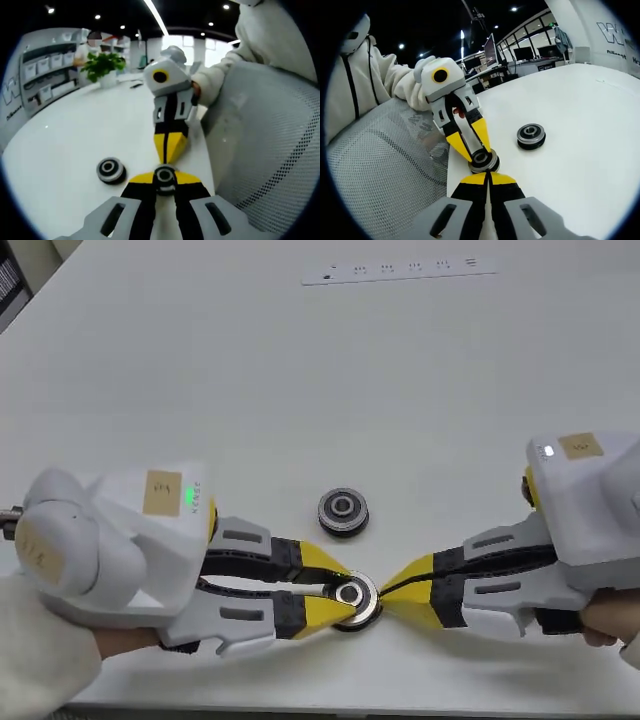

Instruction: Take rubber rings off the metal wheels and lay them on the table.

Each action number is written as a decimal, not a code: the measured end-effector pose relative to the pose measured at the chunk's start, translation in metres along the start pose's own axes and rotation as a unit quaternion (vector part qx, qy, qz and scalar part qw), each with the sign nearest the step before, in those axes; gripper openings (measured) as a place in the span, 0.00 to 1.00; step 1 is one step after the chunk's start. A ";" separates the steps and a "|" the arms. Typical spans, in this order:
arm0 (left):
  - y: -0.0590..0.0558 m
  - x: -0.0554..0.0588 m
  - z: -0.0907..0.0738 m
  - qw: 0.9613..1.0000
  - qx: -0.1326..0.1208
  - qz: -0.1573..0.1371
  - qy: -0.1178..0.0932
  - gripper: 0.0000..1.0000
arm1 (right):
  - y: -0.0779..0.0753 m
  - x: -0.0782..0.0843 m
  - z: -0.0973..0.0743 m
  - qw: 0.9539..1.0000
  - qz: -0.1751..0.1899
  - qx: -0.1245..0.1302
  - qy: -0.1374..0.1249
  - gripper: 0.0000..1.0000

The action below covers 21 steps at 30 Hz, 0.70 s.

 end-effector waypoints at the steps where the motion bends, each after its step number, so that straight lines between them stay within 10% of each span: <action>1: 0.000 0.000 0.000 1.000 0.000 0.000 -0.001 0.14 | 0.000 0.000 0.000 1.000 0.014 -0.001 -0.003 0.00; 10: 0.000 -0.001 0.001 1.000 -0.001 -0.001 0.001 0.14 | -0.001 -0.002 -0.005 0.988 0.139 -0.021 -0.060 0.00; 21: -0.003 -0.002 0.001 1.000 0.001 0.002 0.005 0.13 | 0.004 -0.002 -0.004 0.985 0.155 -0.029 -0.066 0.00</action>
Point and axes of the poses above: the centre of the closed fingertips' face, and the gripper's own axes: z roughly forward along the fingers, y roughly to its left, x roughly out of its underside, the point moved 6 cm from there along -z, roughly backward along the fingers, and after that the axes turned 1 degree about -z, right-handed, at the moved point
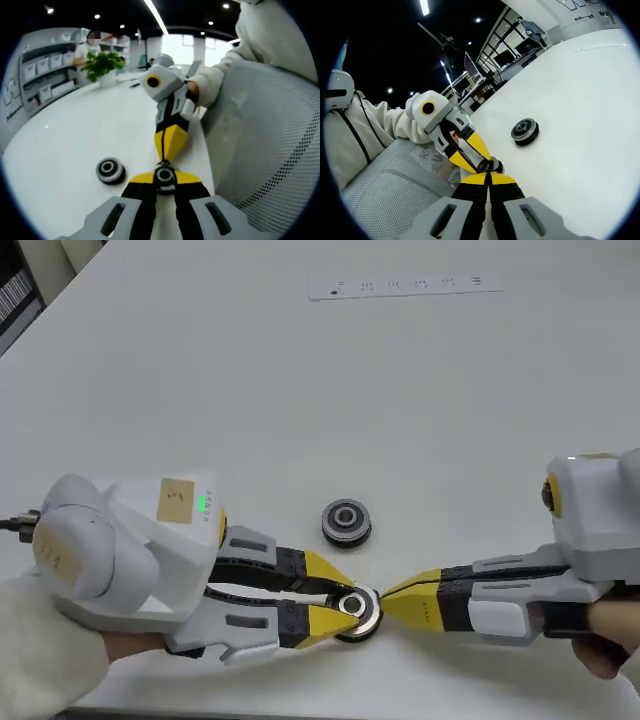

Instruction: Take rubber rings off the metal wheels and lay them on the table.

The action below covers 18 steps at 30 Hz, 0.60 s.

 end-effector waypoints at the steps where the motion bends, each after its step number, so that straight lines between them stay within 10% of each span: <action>1: 0.000 0.000 0.000 1.000 0.000 0.001 0.001 0.13 | 0.000 0.000 0.000 1.000 0.000 0.000 0.000 0.00; 18: -0.005 -0.004 0.001 1.000 0.001 0.016 0.007 0.13 | 0.010 -0.003 0.004 1.000 -0.006 -0.011 0.003 0.00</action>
Point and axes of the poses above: the centre of the closed fingertips' face, and the gripper's own axes: z roughly forward along the fingers, y roughly to its left, x roughly out of its underside, the point moved 6 cm from there along -z, roughly backward along the fingers, and after that the axes turned 1 degree about -z, right-handed, at the moved point
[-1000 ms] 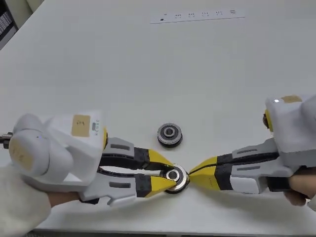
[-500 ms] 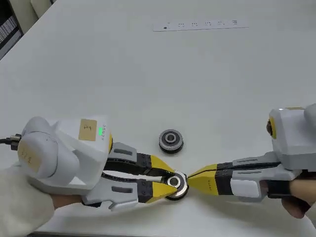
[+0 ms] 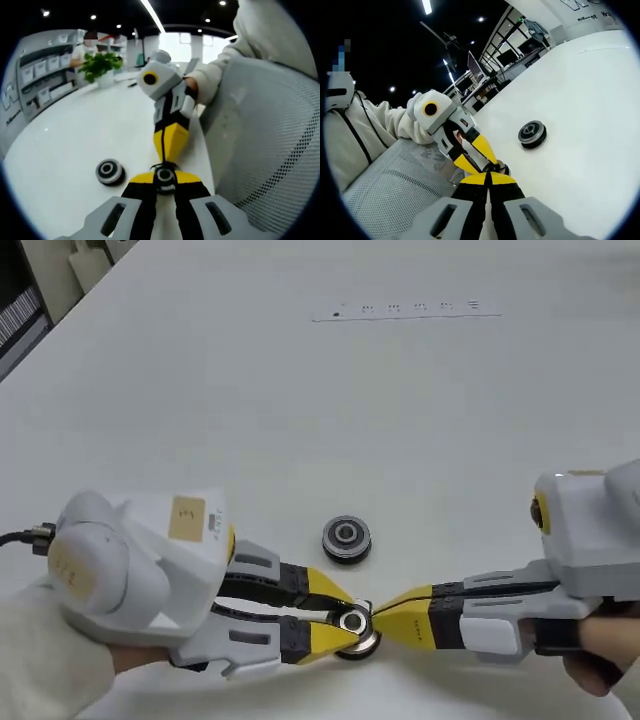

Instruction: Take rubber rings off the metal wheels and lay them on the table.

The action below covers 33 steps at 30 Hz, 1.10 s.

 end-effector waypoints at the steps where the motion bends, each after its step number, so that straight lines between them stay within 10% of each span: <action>1: 0.000 0.000 0.000 1.000 0.000 0.001 0.000 0.13 | 0.000 0.000 0.000 1.000 0.000 -0.001 0.000 0.00; 33: 0.000 -0.017 -0.013 1.000 0.002 -0.017 0.004 0.17 | 0.006 -0.011 -0.005 0.999 -0.037 0.001 -0.001 0.00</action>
Point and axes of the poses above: the centre of the closed fingertips' face, and the gripper's own axes: z roughly forward along the fingers, y roughly to its left, x roughly out of its underside, the point moved 6 cm from there along -z, roughly backward along the fingers, and after that the axes turned 1 degree about -z, right-handed, at the moved point
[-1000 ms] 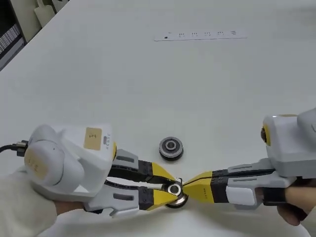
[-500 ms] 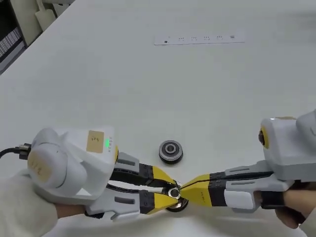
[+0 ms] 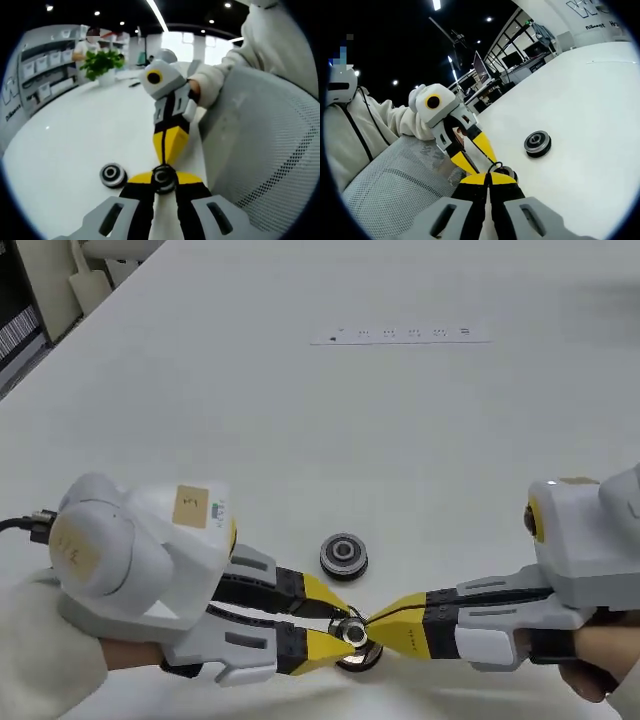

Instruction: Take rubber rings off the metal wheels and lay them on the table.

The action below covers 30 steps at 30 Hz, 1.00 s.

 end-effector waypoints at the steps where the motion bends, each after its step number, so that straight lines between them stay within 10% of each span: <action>1: 0.001 -0.003 -0.003 1.000 -0.001 -0.001 -0.004 0.19 | 0.000 -0.001 -0.001 1.000 -0.003 0.003 -0.002 0.00; 16: 0.009 -0.038 -0.045 0.998 -0.038 0.009 -0.058 0.39 | 0.012 -0.025 -0.017 0.999 -0.028 0.027 -0.027 0.00; 30: -0.005 -0.044 -0.078 0.996 -0.063 0.034 -0.048 0.70 | 0.034 -0.041 -0.030 0.998 -0.033 0.028 -0.039 0.00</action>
Point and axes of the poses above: the centre of the closed fingertips' face, and the gripper's own axes: z roughly forward along the fingers, y roughly to its left, x roughly out of its underside, the point moved 6 cm from there along -z, roughly backward along the fingers, and after that the axes turned 1 degree about -z, right-handed, at the moved point
